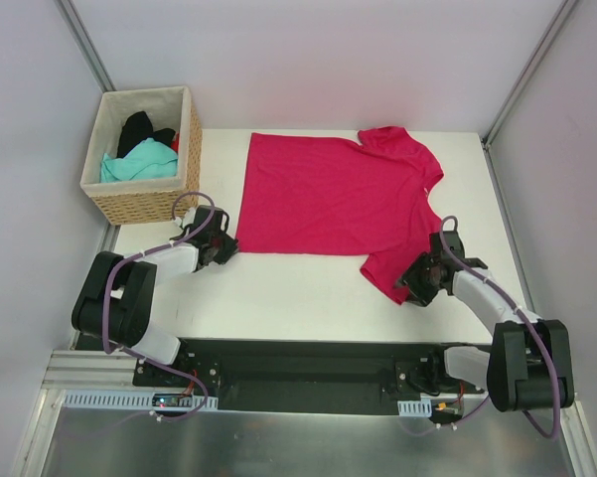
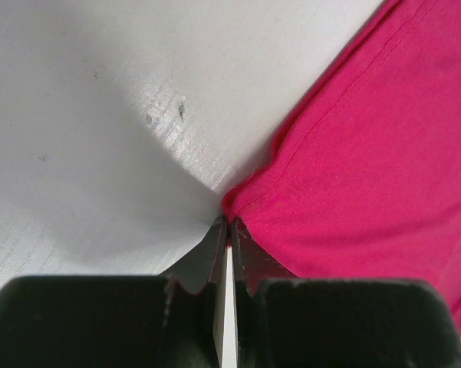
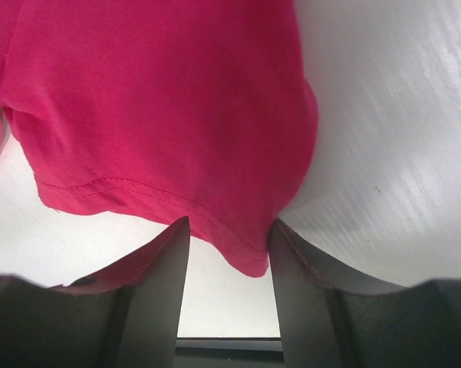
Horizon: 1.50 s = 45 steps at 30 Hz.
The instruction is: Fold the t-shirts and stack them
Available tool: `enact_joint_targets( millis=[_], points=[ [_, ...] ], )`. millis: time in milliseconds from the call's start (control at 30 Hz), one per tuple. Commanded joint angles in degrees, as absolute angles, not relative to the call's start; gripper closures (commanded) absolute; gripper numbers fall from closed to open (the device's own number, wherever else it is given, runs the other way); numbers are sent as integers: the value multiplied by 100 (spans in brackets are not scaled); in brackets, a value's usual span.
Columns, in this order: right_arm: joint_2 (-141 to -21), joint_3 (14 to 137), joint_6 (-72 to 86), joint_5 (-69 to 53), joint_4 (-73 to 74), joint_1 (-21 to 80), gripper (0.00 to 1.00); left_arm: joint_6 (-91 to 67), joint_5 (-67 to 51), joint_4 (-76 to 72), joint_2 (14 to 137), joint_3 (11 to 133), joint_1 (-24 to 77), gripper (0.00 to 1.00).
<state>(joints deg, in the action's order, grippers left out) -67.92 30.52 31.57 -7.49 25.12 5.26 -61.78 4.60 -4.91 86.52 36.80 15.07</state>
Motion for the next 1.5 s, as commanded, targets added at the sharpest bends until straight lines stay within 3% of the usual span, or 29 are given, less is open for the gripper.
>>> enact_joint_targets(
  millis=[0, 300, 700, 800, 833, 1467],
  points=[
    [-6917, 3041, 3234, -572, 2697, 703, 50, -6082, 633, -79, 8613, 3498, 1556, 100],
    [-6478, 2866, 3252, -246, 3305, 800, 45, -6100, 624, -88, 8736, 3551, 1556, 100],
    [-6829, 2918, 3208, -272, 3024, 817, 65, -6056, 606, -88, 8868, 3647, 1547, 100],
    [-6838, 2857, 3199, -343, 2980, 817, 83, -6047, 615, -79, 8877, 3665, 1547, 100],
    [-6829, 2848, 3208, -378, 2953, 809, 100, -6038, 607, -79, 8877, 3674, 1547, 100],
    [-6126, 4657, 2620, -61, 3911, 545, 100, -5809, 624, 624, 8446, 4262, 1547, 100]
  ],
)
